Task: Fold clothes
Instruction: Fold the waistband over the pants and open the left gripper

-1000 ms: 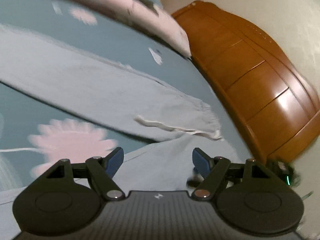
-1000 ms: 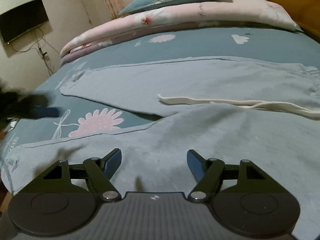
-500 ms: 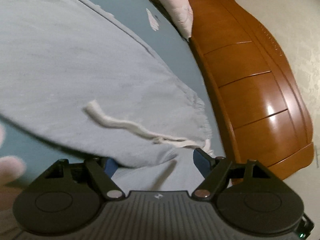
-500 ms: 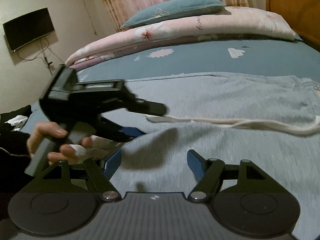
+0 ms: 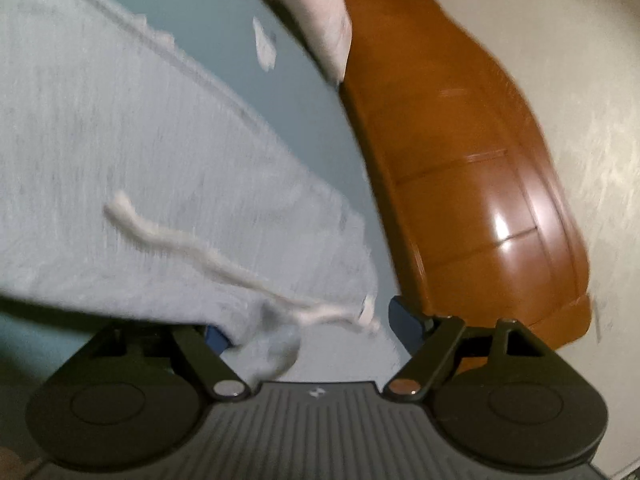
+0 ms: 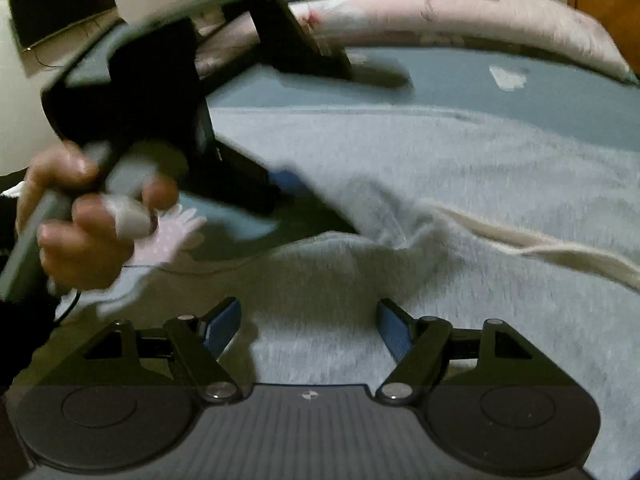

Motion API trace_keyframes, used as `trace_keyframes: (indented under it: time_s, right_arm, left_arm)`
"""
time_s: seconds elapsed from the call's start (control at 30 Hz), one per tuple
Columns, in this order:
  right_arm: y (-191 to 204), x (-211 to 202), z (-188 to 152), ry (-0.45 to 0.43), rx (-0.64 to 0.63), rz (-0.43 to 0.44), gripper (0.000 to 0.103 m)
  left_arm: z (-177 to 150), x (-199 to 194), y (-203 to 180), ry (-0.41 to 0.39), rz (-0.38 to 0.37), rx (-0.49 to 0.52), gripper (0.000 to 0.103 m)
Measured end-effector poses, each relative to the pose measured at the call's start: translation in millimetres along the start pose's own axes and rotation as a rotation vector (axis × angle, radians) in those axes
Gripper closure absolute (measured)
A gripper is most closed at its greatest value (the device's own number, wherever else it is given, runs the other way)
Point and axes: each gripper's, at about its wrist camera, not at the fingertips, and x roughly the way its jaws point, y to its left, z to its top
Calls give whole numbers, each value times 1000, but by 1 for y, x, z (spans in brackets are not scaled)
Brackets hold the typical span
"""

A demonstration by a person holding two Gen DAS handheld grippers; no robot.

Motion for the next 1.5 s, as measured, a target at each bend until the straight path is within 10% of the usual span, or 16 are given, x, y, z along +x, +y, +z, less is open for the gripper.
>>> trace_keyframes:
  time_s: [0.9,1.5]
  right_arm:
    - [-10,30,19,2,82,68,20]
    - [-15,-58,-45,103,34,-53,19]
  left_arm:
    - [9,-19,-21,44,-89,23,23]
    - [-81,-91,-12,132,180,87,27]
